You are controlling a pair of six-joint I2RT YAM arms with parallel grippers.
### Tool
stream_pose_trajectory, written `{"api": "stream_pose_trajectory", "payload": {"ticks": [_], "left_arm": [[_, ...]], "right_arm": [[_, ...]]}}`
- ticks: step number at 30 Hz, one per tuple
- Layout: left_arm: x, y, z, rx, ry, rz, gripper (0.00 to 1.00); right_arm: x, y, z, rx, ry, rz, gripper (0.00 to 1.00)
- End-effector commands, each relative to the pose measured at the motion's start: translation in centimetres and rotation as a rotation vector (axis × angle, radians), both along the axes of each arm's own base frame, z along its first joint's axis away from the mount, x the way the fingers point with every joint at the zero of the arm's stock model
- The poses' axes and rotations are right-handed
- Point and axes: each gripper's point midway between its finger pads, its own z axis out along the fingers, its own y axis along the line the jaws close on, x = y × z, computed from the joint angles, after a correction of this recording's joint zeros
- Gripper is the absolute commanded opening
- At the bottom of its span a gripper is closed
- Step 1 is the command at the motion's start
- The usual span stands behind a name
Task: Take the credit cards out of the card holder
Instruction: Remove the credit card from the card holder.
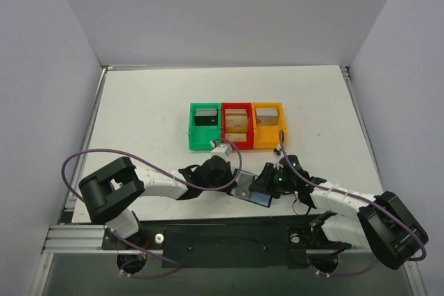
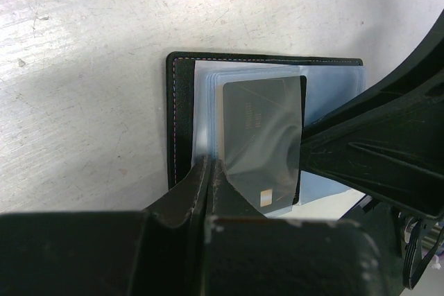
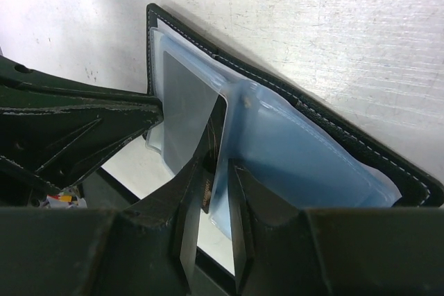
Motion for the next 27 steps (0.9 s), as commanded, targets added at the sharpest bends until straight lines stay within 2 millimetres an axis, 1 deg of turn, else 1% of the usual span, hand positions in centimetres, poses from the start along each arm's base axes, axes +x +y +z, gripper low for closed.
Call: {"api": "stream_pose_trajectory", "payload": {"ticks": [1,7,9,16,27], "left_arm": [[-2.5,1.8,-3.7,0.132,0.089,-0.043,0.00],[-2.6,2.1,-3.7,0.134,0.088,-0.033,0.00],[-2.6,2.2,-3.7,0.135,0.091,-0.030,0.00],[-2.6,2.9,-4.3,0.161,0.104,-0.005,0.00],[-2.6,3.6,-4.7,0.171,0.119,0.023,0.00]], "right_arm": [[0.1,-0.2,-0.7,-0.036,0.015,0.006,0.17],[-0.2,-0.7,-1.2,-0.056,0.031,-0.004,0.05],[-0.4,-1.1,-1.4,-0.074,0.038,-0.007,0.04],[-0.7,-2.0,-1.3,-0.113,0.021,-0.010,0.03],[-1.0,-2.6,-1.1,-0.130,0.013,-0.015,0.02]]}}
